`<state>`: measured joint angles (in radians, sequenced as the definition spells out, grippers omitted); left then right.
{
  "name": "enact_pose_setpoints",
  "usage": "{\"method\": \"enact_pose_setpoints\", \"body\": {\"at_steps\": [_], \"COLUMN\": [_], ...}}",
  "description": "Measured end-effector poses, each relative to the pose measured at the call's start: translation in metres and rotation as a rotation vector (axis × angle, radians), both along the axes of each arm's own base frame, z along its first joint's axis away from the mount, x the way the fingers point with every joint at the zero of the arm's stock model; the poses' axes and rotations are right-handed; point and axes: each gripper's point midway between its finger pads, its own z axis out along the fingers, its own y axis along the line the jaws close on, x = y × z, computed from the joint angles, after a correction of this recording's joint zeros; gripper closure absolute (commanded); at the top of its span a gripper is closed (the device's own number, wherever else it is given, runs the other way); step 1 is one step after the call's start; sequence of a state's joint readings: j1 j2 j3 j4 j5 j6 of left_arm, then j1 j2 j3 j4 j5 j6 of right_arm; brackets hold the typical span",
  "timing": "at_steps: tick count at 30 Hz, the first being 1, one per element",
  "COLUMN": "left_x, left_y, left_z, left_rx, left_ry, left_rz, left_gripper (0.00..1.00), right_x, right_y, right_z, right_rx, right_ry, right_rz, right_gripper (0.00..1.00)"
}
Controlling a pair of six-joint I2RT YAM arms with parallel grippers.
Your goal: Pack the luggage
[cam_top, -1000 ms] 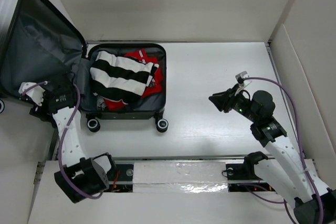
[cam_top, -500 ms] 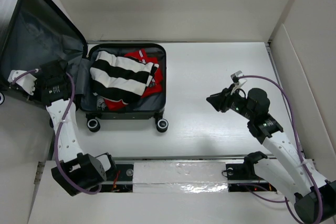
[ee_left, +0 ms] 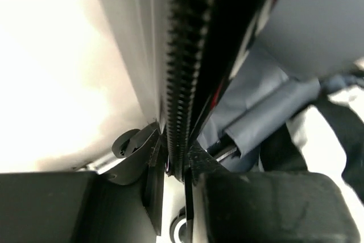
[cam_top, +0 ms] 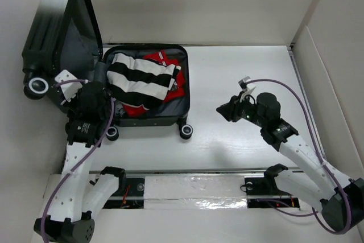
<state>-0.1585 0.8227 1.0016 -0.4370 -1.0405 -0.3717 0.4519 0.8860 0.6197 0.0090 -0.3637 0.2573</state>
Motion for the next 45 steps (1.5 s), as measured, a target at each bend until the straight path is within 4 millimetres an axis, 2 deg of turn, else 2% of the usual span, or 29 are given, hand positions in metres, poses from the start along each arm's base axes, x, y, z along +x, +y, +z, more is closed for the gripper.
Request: {"method": "enact_pose_setpoints", "body": {"at_steps": [5, 7, 9, 10, 11, 14, 17, 19, 22, 24, 25, 26, 29, 32, 36, 38, 40, 41, 43, 44, 45], "left_x": [0.014, 0.022, 0.031, 0.034, 0.037, 0.046, 0.054, 0.059, 0.065, 0.070, 0.074, 0.078, 0.078, 0.071, 0.052, 0.051, 0.056, 0.060, 0.064, 0.064, 0.063], "left_y": [-0.022, -0.032, -0.044, -0.048, -0.053, -0.067, -0.078, -0.083, -0.091, -0.104, -0.122, -0.150, -0.196, -0.235, -0.292, -0.309, -0.311, -0.306, -0.287, -0.273, -0.257], "left_z": [-0.026, -0.029, -0.027, -0.026, -0.025, -0.020, -0.021, -0.020, -0.019, -0.024, -0.028, -0.030, -0.054, -0.077, -0.076, -0.073, -0.074, -0.076, -0.075, -0.068, -0.059], "left_rx": [-0.047, -0.067, -0.081, -0.084, -0.087, -0.094, -0.094, -0.086, -0.086, -0.106, -0.160, -0.221, -0.320, -0.368, -0.368, -0.360, -0.356, -0.352, -0.335, -0.320, -0.312], "left_ry": [0.017, 0.016, 0.007, 0.004, 0.001, -0.002, 0.018, 0.021, 0.012, 0.001, -0.018, -0.040, 0.015, 0.108, 0.159, 0.171, 0.179, 0.179, 0.167, 0.139, 0.099], "left_rz": [-0.169, -0.243, -0.317, -0.350, -0.382, -0.466, -0.537, -0.567, -0.618, -0.687, -0.769, -0.899, -1.089, -1.226, -1.415, -1.462, -1.440, -1.399, -1.286, -1.215, -1.137], "left_gripper": [1.00, 1.00, 1.00, 1.00, 1.00, 1.00, 1.00, 1.00, 1.00, 1.00, 1.00, 1.00, 1.00, 1.00, 1.00, 1.00, 1.00, 0.96, 0.77, 0.61, 0.54], "right_x": [0.001, 0.005, 0.014, 0.021, 0.030, 0.067, 0.106, 0.121, 0.129, 0.127, 0.125, 0.122, 0.118, 0.120, 0.127, 0.129, 0.129, 0.128, 0.127, 0.126, 0.126], "right_y": [0.022, 0.028, 0.029, 0.028, 0.024, 0.013, 0.018, 0.033, 0.057, 0.066, 0.070, 0.071, 0.071, 0.071, 0.073, 0.074, 0.074, 0.073, 0.072, 0.072, 0.072], "right_z": [-0.002, -0.002, -0.002, -0.004, -0.008, -0.023, -0.037, -0.047, -0.061, -0.069, -0.070, -0.072, -0.067, -0.056, -0.054, -0.063, -0.074, -0.078, -0.081, -0.081, -0.080], "right_rx": [-0.021, -0.022, -0.020, -0.016, -0.017, -0.030, -0.034, -0.029, -0.020, -0.010, 0.000, 0.010, 0.033, 0.048, 0.049, 0.041, 0.027, 0.023, 0.017, 0.015, 0.014], "right_ry": [0.022, 0.028, 0.028, 0.031, 0.041, 0.100, 0.159, 0.194, 0.238, 0.259, 0.266, 0.273, 0.268, 0.243, 0.238, 0.253, 0.276, 0.283, 0.289, 0.287, 0.282], "right_rz": [0.021, 0.010, -0.031, -0.063, -0.102, -0.196, -0.217, -0.188, -0.131, -0.106, -0.097, -0.092, -0.091, -0.094, -0.101, -0.102, -0.105, -0.106, -0.106, -0.105, -0.104], "right_gripper": [0.63, 0.63, 0.54, 0.48, 0.36, 0.21, 0.19, 0.19, 0.19, 0.19, 0.19, 0.19, 0.19, 0.19, 0.21, 0.21, 0.21, 0.21, 0.22, 0.22, 0.24]}}
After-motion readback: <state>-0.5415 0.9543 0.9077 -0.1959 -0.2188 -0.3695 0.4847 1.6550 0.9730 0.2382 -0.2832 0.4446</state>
